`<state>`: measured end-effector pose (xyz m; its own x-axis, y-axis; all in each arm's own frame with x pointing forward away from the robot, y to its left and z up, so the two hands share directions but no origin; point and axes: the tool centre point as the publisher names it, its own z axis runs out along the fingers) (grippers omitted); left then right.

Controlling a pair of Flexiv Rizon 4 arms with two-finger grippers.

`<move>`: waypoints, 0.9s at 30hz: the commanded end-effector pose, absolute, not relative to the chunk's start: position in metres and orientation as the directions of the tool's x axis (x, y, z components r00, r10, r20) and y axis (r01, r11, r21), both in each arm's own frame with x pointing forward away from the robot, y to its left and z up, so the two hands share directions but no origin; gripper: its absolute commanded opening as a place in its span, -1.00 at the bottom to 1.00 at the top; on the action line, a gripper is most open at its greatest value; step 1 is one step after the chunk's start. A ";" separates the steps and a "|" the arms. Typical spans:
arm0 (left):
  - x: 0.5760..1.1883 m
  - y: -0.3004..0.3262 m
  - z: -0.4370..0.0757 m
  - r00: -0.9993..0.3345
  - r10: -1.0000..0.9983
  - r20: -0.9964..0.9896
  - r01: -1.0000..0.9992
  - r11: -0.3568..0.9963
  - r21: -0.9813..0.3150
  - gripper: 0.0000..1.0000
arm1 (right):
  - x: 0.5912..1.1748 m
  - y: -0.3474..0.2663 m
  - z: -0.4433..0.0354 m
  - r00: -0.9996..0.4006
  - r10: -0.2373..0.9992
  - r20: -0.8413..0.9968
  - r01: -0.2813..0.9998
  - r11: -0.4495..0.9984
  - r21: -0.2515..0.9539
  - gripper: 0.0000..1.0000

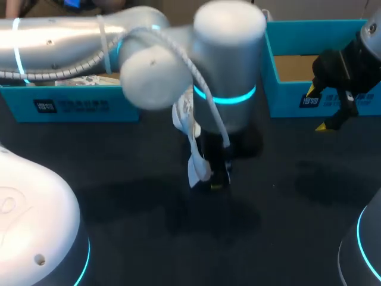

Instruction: Take the shoe out of the shoebox, open the shoe tongue, remove and reinsert the insole, then place the shoe into the shoebox

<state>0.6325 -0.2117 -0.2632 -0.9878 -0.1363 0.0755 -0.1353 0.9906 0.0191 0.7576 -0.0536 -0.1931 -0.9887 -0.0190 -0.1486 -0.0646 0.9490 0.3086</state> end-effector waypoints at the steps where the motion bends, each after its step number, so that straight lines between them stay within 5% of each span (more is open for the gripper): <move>1: 0.641 -0.210 -0.216 -0.986 -0.133 0.100 -0.131 0.991 0.026 -1.00 | 0.758 -0.053 -0.194 -0.989 -0.019 -0.149 -0.064 0.949 0.307 1.00; 27: 0.635 -0.210 -0.214 -0.989 -0.123 0.088 -0.122 0.992 0.012 -1.00 | 0.758 -0.053 -0.194 -0.989 -0.019 -0.149 -0.064 0.949 0.307 1.00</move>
<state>0.6400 -0.2109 -0.2176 -0.9861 -0.1318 0.1009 -0.1301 0.9912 0.0239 0.7576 -0.0536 -0.1932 -0.9887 -0.0191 -0.1486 -0.0647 0.9490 0.3086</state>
